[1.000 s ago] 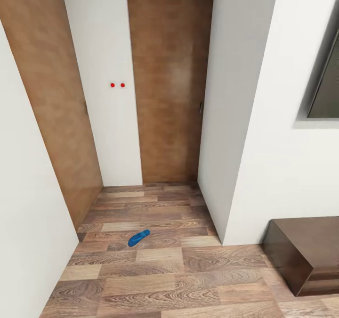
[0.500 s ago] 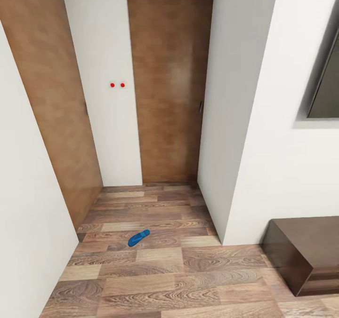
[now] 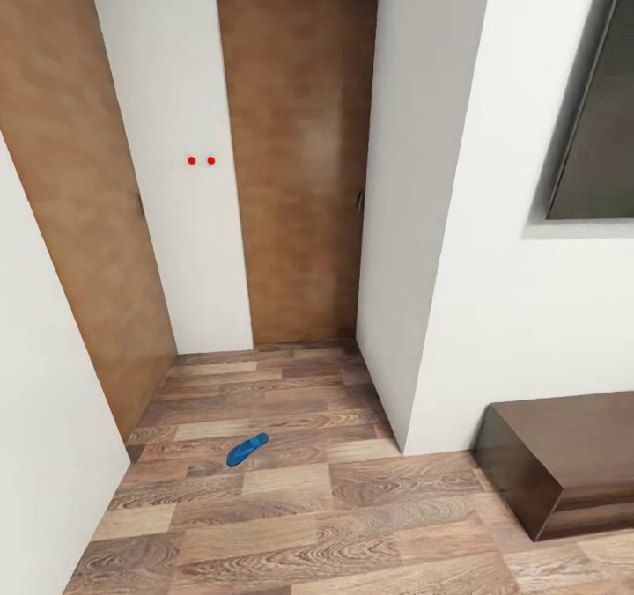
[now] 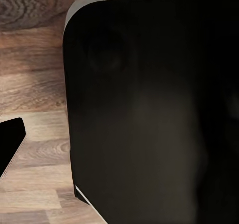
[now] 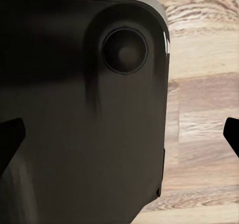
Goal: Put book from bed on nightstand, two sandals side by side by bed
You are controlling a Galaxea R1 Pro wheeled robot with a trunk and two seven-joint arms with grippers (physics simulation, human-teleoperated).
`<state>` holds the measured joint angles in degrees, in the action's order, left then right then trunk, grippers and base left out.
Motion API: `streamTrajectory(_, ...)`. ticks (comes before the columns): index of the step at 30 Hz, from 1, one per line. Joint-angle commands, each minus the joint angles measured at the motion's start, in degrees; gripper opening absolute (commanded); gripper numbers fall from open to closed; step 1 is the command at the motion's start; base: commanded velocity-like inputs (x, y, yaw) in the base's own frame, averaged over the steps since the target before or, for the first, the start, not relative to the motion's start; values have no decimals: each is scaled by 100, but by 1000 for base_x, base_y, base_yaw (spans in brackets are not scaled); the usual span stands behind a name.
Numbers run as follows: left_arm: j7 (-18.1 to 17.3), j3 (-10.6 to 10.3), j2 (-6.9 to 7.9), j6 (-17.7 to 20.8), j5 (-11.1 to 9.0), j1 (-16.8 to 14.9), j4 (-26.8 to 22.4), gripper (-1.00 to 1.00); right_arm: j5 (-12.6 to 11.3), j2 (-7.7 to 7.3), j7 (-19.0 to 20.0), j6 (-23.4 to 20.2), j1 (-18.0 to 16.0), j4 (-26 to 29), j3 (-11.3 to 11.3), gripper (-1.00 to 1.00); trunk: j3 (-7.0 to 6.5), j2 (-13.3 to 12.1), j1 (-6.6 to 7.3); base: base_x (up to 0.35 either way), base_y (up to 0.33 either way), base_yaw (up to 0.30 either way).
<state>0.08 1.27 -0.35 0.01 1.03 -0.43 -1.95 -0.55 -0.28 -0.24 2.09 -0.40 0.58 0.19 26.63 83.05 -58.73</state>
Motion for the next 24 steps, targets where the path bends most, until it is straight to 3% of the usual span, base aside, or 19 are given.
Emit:
streamTrajectory(1,1,13,-1,0,11,-1,-6,100,-6,0,-2,19,-4,-5,3,100,3,3,0,0,0,-244)
streamTrajectory(24,1,12,-16,-10,16,-6,-60,100,-2,-7,6,19,-4,-14,7,100,-68,3,0,0,0,-268)
